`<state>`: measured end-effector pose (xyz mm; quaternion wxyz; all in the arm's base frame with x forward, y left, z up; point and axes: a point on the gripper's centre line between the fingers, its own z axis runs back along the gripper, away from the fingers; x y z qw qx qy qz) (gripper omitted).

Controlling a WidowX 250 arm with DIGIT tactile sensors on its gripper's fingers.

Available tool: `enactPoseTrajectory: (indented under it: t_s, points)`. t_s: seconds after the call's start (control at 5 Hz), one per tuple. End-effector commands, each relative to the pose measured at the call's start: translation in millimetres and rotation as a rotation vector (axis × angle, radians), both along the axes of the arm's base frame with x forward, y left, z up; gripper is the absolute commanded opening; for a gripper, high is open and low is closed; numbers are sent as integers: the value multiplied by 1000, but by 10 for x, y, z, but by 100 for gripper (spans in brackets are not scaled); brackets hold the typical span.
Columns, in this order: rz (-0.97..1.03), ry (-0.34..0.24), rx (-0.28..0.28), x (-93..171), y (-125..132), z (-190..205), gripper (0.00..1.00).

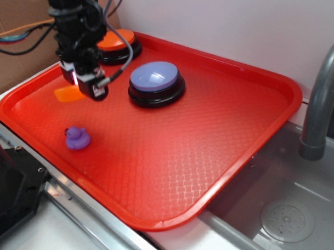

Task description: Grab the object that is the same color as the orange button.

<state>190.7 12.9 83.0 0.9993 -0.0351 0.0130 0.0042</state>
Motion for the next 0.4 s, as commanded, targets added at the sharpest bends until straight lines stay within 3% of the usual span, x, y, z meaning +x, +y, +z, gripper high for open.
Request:
enactPoseTrajectory:
  t_s: [0.0, 0.2]
  points:
    - [34, -69, 5, 97, -316, 579, 0]
    - [60, -43, 46, 85, -349, 552, 0]
